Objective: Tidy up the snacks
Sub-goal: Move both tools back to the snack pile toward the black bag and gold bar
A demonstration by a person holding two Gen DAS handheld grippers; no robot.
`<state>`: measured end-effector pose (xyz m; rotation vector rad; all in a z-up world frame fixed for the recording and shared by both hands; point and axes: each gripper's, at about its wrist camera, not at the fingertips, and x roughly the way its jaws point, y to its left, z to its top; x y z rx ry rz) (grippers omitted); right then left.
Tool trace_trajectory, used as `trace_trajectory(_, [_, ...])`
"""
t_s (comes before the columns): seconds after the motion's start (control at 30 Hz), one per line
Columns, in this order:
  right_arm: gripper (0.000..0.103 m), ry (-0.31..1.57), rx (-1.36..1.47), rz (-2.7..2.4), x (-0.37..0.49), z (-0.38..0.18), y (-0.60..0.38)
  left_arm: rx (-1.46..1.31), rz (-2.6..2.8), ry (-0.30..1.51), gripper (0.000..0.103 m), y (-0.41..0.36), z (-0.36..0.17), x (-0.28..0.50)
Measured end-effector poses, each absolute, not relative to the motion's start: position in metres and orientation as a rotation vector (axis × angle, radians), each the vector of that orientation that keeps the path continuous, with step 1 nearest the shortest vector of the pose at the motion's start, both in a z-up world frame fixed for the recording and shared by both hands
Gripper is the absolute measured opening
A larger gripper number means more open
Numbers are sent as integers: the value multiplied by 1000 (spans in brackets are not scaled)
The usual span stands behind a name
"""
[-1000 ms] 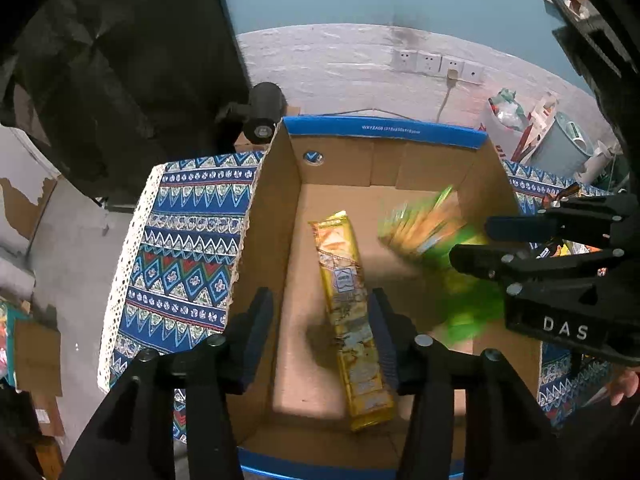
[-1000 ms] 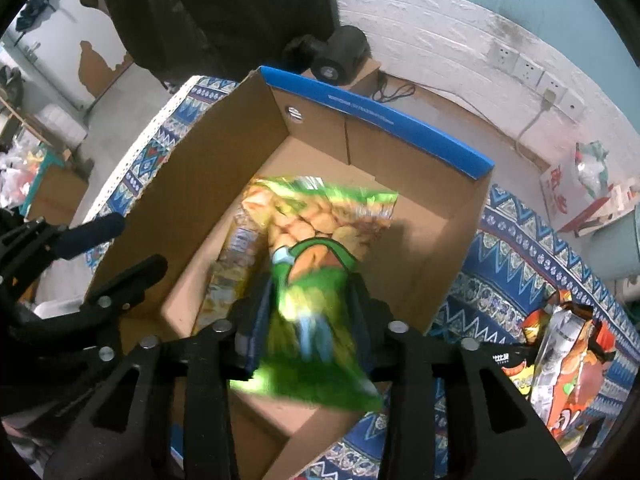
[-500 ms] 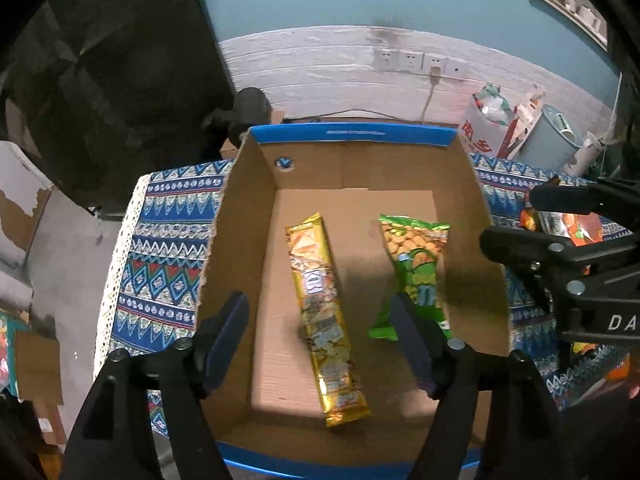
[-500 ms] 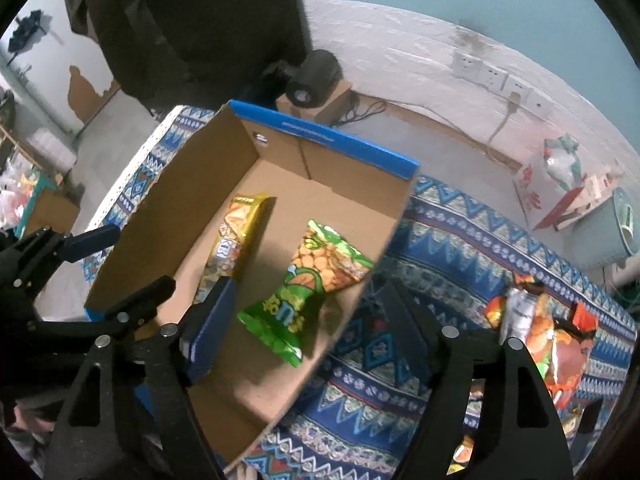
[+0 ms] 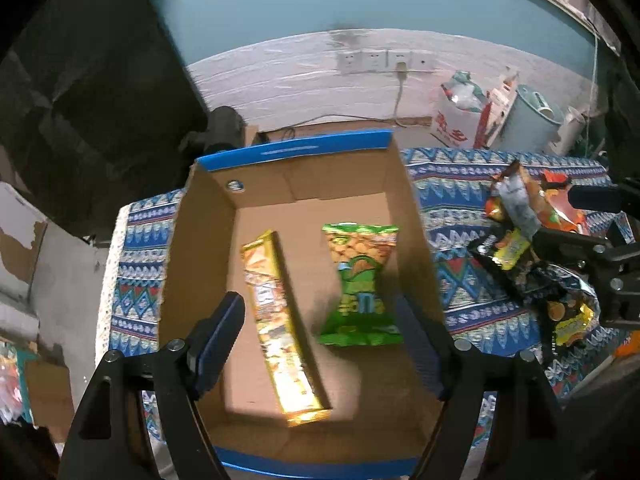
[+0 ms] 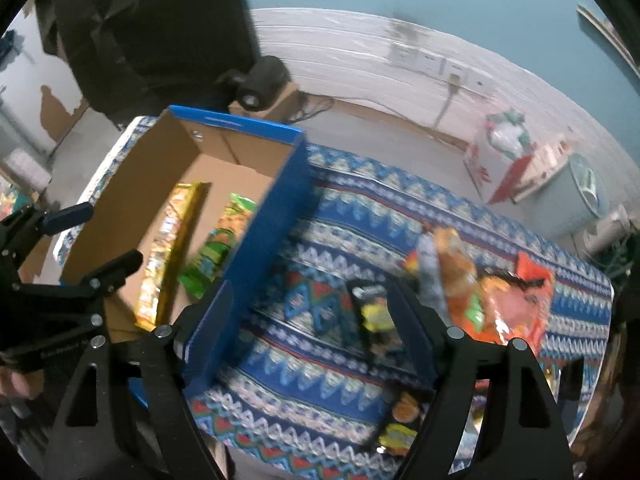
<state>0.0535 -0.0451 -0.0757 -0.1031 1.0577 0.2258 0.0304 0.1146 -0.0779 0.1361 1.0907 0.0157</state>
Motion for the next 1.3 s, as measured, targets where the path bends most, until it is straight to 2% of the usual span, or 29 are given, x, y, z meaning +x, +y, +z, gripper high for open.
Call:
trace_trajectory(0.87, [79, 1113, 25, -48, 2, -112, -216, 197, -133, 1238, 79, -8, -107, 42])
trace_trajectory(1.3, [79, 1225, 16, -216, 0, -169, -273, 257, -140, 1299, 79, -45, -139, 55])
